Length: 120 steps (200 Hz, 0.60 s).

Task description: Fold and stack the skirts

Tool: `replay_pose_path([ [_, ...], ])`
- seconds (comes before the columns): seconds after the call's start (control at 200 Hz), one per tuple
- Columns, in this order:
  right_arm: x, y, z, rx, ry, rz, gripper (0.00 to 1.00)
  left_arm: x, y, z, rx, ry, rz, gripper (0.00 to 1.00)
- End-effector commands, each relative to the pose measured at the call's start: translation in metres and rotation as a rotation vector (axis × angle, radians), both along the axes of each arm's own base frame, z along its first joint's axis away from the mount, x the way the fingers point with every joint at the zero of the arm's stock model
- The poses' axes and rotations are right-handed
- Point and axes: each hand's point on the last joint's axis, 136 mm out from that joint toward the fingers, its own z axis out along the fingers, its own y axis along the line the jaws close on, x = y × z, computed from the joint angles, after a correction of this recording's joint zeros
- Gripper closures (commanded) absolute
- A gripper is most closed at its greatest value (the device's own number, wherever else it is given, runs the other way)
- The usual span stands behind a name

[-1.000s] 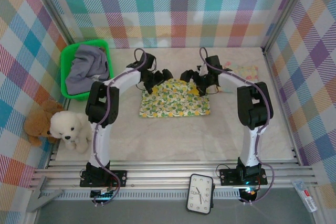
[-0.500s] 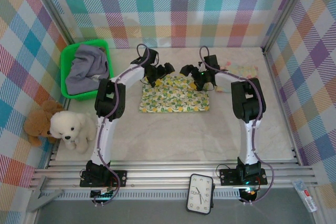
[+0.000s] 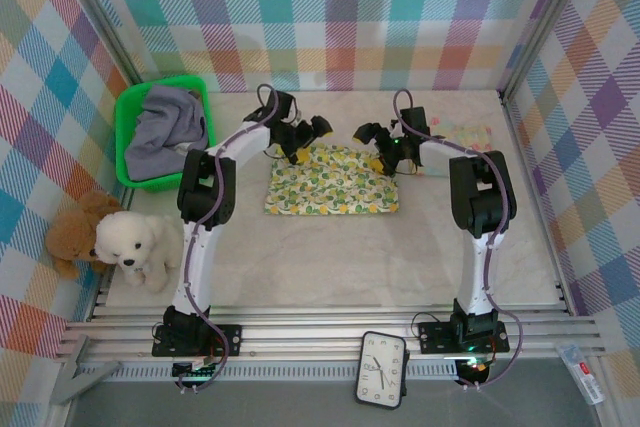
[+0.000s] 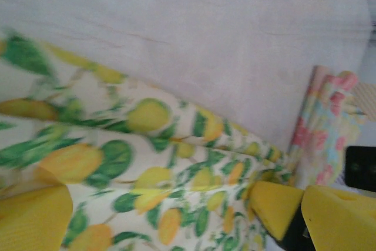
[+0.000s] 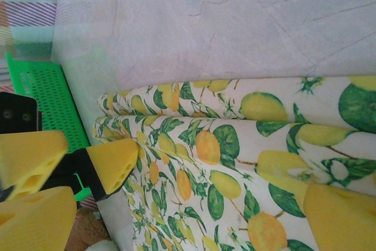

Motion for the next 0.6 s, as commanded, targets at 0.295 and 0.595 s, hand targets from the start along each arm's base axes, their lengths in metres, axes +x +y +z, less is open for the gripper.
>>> replay_pose_path([
  [0.295,-0.017,-0.019,-0.026,-0.080,0.125,-0.010,0.01,0.013,0.047,-0.040,0.089,0.057,0.073,0.00],
  [0.595,-0.029,-0.023,-0.009,-0.089,0.143,0.020,0.01,0.010,0.065,-0.006,0.089,-0.006,0.001,0.00],
])
